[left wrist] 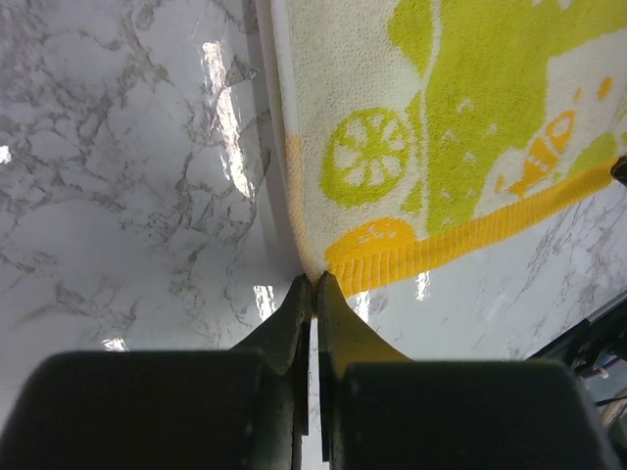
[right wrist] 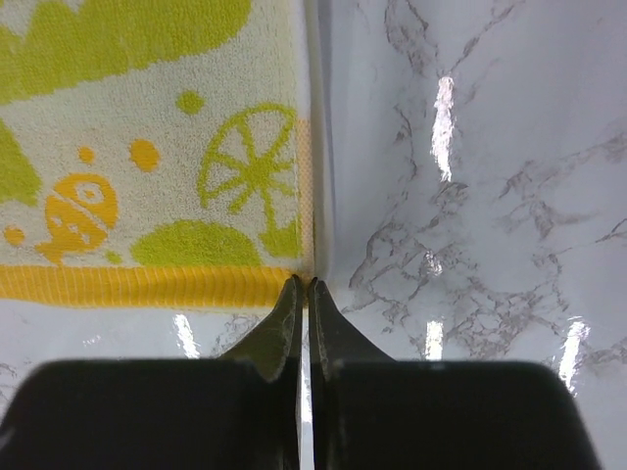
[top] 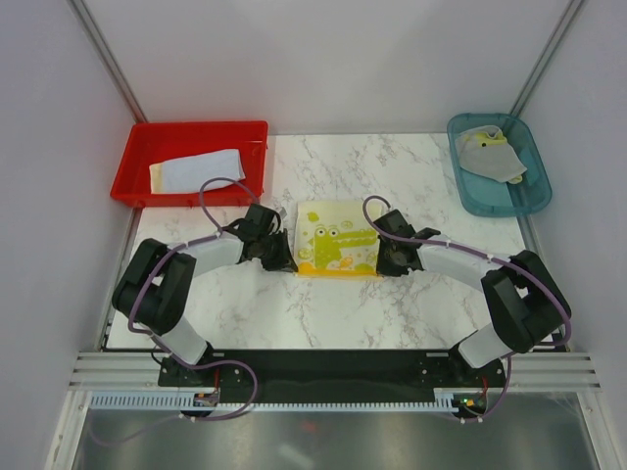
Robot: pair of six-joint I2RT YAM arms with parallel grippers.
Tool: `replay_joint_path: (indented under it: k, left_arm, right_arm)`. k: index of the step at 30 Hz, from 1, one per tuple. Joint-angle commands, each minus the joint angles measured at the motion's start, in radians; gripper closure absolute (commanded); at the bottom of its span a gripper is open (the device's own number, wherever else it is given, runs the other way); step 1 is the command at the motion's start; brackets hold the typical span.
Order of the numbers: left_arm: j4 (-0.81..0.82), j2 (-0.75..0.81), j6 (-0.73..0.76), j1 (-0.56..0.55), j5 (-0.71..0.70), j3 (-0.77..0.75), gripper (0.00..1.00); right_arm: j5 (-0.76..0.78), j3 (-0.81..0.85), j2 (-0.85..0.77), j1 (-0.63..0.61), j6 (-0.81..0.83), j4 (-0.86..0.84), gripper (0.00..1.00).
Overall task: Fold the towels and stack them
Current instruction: Fold the towel
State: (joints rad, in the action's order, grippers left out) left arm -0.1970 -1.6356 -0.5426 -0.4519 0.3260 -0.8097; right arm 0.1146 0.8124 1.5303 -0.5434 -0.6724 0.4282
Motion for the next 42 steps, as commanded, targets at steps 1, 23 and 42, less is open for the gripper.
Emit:
replay_joint_path:
  k: [1,23,42]
  left_arm:
    - [-0.027,0.011,0.007,-0.004,0.025,-0.046,0.98]
    - [-0.073,-0.006,0.007,-0.011,0.001,-0.094,0.65]
    - [-0.058,-0.052,0.013,-0.025,0.004,-0.105,0.92]
  right_arm:
    - [0.036,0.028,-0.019,-0.004,0.014,0.036,0.98]
    - [0.043,0.090,0.001,-0.006,0.022,0.076,0.74]
    - [0.050,0.085,0.057,-0.018,0.013,0.067,0.71]
